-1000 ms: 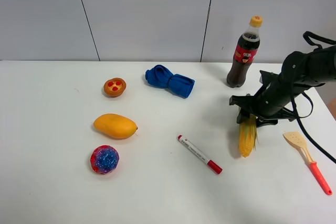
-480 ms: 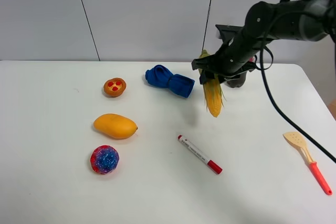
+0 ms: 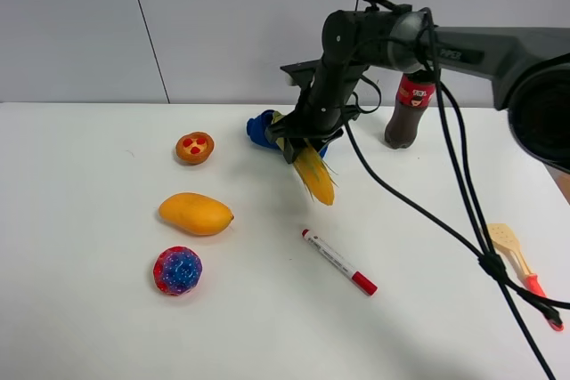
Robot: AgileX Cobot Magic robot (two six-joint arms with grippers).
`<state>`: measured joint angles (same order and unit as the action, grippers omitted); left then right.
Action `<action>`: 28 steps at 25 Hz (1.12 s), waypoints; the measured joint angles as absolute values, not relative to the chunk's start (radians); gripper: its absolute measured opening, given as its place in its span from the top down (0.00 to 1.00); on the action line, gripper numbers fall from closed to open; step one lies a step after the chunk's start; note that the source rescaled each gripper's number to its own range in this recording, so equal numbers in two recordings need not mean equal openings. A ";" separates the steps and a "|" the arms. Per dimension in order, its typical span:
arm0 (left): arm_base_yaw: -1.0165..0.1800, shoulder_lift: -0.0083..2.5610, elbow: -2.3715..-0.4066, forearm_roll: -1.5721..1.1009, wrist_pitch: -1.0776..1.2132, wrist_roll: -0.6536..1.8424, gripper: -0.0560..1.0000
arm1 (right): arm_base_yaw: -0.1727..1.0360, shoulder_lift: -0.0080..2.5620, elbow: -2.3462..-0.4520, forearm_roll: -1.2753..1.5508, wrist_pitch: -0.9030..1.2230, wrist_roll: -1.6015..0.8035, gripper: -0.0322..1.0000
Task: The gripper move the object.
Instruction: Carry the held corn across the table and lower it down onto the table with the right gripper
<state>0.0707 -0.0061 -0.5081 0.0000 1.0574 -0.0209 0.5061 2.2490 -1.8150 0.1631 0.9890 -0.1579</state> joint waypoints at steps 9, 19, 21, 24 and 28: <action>0.071 -0.006 -0.508 0.000 1.057 -0.021 0.00 | 0.528 2.332 -1.893 0.140 1.050 -0.167 0.97; 0.071 -0.006 -0.508 0.000 1.057 -0.021 0.00 | 0.530 2.332 -1.894 0.170 1.050 -0.163 0.97; 0.071 -0.006 -0.508 0.000 1.057 -0.021 0.00 | 0.530 2.332 -1.894 0.190 1.050 -0.163 0.97; 0.071 -0.006 -0.508 0.000 1.057 -0.021 0.00 | 0.530 2.332 -1.894 0.212 1.049 -0.165 0.89; 0.071 -0.006 -0.508 0.000 1.057 -0.021 0.00 | 0.538 2.332 -1.894 0.214 1.032 -0.160 0.32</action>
<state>0.0707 -0.0061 -0.5081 0.0000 1.0574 -0.0209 0.5379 2.3323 -1.8941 0.2137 1.0324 -0.1595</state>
